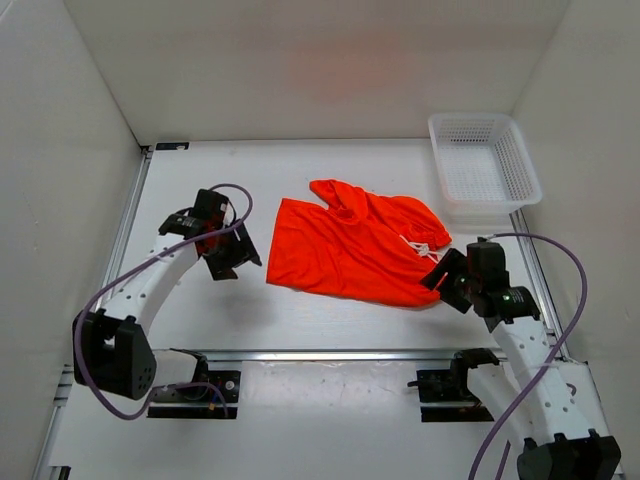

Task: Fold and stack the shorts
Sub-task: Flatten the shorts out

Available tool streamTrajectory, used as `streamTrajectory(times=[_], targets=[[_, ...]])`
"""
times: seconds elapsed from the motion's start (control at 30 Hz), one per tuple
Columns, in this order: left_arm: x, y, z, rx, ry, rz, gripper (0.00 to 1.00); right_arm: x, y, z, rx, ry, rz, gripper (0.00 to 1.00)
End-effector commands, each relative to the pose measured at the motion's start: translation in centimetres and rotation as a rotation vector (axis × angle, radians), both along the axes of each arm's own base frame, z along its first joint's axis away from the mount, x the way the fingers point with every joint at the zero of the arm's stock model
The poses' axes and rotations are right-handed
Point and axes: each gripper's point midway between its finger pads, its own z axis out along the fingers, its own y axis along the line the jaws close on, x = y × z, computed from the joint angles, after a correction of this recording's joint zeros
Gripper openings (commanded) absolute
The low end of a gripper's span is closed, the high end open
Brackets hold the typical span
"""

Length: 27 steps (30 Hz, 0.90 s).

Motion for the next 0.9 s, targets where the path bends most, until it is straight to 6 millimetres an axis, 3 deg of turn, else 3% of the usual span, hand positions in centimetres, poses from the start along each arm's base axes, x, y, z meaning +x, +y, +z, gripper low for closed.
streamTrajectory(times=[0.0, 0.03, 0.1, 0.13, 0.17, 0.2, 0.27, 0.47, 0.6, 0.63, 0.7, 0.77, 0.8, 0.87], targets=[[4.6, 0.3, 1.8, 0.023, -0.118, 0.077, 0.75, 0.9, -0.7, 0.9, -0.005, -0.024, -0.076, 0.70], [4.9, -0.1, 0.1, 0.025, -0.054, 0.068, 0.74, 1.0, -0.4, 1.0, 0.008, -0.013, -0.078, 0.71], [5.1, -1.9, -0.5, -0.018, -0.008, 0.022, 0.76, 0.7, -0.1, -0.1, 0.010, 0.053, -0.066, 0.74], [4.9, -3.0, -1.5, -0.020, 0.030, -0.010, 0.80, 0.7, 0.1, -0.3, 0.016, 0.069, -0.060, 0.80], [4.1, -4.4, -1.9, -0.015, 0.044, -0.061, 0.90, 0.4, 0.0, -0.8, 0.003, 0.097, -0.050, 0.80], [4.0, -5.0, -1.9, -0.011, 0.036, -0.063, 0.95, 0.4, -0.2, -0.8, 0.004, 0.097, -0.059, 0.83], [3.1, -5.6, -3.9, 0.013, 0.091, -0.052, 1.00, 0.2, -0.2, -0.9, 0.002, 0.108, -0.059, 0.88], [3.1, -5.9, -8.9, 0.071, 0.178, -0.045, 1.00, -1.4, -0.7, -2.7, 0.047, 0.181, -0.109, 0.94], [4.3, -6.6, -10.2, 0.087, 0.182, -0.063, 0.97, -1.8, -0.6, -4.0, 0.079, 0.210, -0.138, 0.94], [4.9, -6.7, -10.2, 0.096, 0.173, -0.059, 0.94, -1.2, -0.5, -3.9, 0.105, 0.190, -0.146, 0.94], [5.3, -6.8, -10.9, 0.105, 0.186, -0.071, 0.74, -1.2, -0.4, -5.1, 0.123, 0.203, -0.166, 0.93], [5.8, -7.2, -10.7, 0.095, 0.178, -0.084, 0.40, -0.2, -0.3, -5.5, 0.130, 0.193, -0.173, 0.88], [5.8, -7.2, -10.7, 0.094, 0.178, -0.084, 0.11, -0.2, -0.3, -6.0, 0.129, 0.199, -0.173, 0.87], [5.8, -7.1, -10.7, 0.087, 0.179, -0.096, 0.10, 1.1, -0.3, -6.3, 0.133, 0.168, -0.171, 0.85]])
